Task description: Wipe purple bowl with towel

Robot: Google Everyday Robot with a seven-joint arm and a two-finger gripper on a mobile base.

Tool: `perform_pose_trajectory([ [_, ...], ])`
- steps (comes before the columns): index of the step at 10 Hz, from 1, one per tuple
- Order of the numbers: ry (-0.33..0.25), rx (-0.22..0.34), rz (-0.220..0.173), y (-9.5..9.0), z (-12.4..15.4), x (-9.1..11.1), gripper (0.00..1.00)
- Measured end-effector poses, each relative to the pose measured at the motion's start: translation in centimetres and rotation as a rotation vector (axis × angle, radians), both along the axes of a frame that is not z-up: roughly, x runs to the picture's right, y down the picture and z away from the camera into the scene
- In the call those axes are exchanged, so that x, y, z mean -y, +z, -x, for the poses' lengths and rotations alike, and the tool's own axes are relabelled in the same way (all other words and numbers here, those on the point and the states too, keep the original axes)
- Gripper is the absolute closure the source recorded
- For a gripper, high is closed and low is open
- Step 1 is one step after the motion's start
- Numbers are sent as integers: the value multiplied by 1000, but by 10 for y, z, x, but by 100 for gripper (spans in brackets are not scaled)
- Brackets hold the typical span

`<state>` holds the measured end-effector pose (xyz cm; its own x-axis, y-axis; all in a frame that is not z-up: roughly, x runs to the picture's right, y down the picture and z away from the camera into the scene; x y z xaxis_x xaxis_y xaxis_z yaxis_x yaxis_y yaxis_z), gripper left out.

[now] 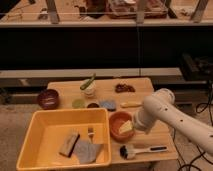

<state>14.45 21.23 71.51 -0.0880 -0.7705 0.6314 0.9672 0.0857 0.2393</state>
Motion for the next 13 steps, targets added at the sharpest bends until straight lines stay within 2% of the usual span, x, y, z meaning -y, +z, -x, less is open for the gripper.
perform_pose_trajectory([
  [3,-12,-9,-13,-2,0,3,20],
  [4,-32,-17,-37,-5,4,9,20],
  [7,-99,-18,-126,-37,31,42,20],
  [11,-108,-15,-131,-41,33,44,20],
  [13,-146,-9,-138,-48,41,44,20],
])
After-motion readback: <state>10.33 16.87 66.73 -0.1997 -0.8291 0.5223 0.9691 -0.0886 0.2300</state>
